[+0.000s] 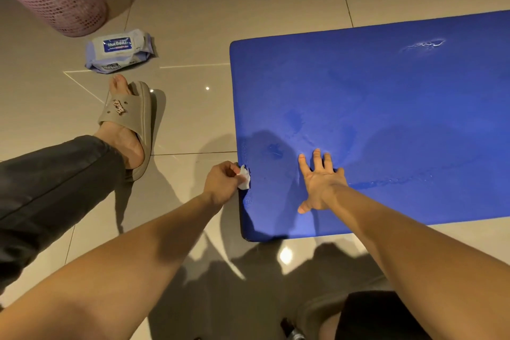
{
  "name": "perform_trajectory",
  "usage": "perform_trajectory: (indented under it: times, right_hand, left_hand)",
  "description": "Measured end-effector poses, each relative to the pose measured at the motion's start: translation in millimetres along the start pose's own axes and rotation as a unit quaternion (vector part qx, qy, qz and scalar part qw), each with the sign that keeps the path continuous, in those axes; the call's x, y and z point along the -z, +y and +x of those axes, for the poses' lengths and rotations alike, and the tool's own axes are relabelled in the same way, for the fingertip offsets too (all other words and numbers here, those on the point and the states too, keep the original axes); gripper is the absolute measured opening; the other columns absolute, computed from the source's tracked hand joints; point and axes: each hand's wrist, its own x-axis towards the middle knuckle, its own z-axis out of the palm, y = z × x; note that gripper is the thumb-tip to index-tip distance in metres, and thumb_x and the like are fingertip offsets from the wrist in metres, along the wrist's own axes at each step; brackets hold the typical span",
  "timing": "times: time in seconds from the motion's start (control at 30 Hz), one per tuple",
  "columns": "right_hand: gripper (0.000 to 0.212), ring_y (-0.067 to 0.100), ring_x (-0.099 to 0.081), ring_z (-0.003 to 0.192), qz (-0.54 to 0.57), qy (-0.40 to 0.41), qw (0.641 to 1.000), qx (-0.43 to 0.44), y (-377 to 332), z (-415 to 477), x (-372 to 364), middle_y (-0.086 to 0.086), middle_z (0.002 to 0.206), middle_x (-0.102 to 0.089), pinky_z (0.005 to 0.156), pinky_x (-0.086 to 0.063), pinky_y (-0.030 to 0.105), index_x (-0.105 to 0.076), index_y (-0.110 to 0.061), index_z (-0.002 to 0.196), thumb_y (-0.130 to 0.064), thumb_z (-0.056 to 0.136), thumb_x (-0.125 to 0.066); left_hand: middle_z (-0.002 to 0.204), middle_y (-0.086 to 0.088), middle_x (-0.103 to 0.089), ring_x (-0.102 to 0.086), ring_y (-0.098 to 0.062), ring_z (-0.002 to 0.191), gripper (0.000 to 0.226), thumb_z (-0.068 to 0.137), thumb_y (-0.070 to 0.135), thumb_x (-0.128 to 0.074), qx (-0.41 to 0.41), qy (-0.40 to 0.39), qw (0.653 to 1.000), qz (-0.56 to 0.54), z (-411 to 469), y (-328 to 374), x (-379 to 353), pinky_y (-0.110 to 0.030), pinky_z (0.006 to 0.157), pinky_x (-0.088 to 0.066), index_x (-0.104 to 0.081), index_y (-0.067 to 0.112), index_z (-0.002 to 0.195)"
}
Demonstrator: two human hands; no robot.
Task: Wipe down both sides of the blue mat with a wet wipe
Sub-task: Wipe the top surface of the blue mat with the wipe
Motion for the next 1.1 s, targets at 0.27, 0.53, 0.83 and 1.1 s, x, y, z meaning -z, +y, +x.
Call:
perform_trajectory:
  times: [0.27,0.53,0.83,1.1]
  right_hand:
    - [0.147,0.044,0.015,0.151,0.000,0.008,1.000,-0.006,-1.6,-0.4,0.6,0.017,0.163,0.024,0.113,-0.030,0.057,0.028,-0.022,0.154,-0.074,0.066,-0.077]
    - [0.146,0.044,0.014,0.151,0.010,0.017,1.000,-0.001,0.5,1.5,-2.5,0.017,0.164,0.023,0.113,-0.030,0.059,0.026,-0.022,0.155,-0.072,0.066,-0.079]
    - [0.147,0.046,0.013,0.151,0.011,0.024,1.000,0.002,-1.6,3.0,-1.0,0.019,0.163,0.023,0.113,-0.030,0.059,0.025,-0.021,0.156,-0.070,0.066,-0.080]
    - [0.145,0.046,0.012,0.151,0.031,0.040,0.999,0.008,0.7,0.0,-5.6,0.019,0.164,0.021,0.114,-0.028,0.061,0.021,-0.020,0.157,-0.067,0.066,-0.082]
  left_hand:
    - [0.073,-0.007,-0.070,-0.063,-0.018,0.068,0.019,0.076,0.002,-0.068,-0.013,-0.187,0.976,0.106,-83.3,-35.7,5.0,-0.042,0.084,-0.055,-0.061,0.014,0.063]
    - [0.076,-0.003,-0.065,-0.062,-0.016,0.069,0.022,0.080,-0.008,-0.070,-0.001,0.018,0.999,0.045,-25.3,-1.4,-2.7,-0.032,0.075,-0.057,-0.059,0.009,0.075]
    - [0.079,0.004,-0.073,-0.067,-0.014,0.071,0.007,0.081,0.009,-0.064,-0.024,-0.051,0.982,0.179,-90.2,-45.3,-8.9,-0.030,0.070,-0.056,-0.063,0.016,0.081]
    - [0.078,0.000,-0.071,-0.066,-0.016,0.072,0.010,0.081,0.004,-0.071,0.026,0.012,0.997,0.069,-91.4,-39.1,-15.1,-0.031,0.074,-0.056,-0.063,0.011,0.080]
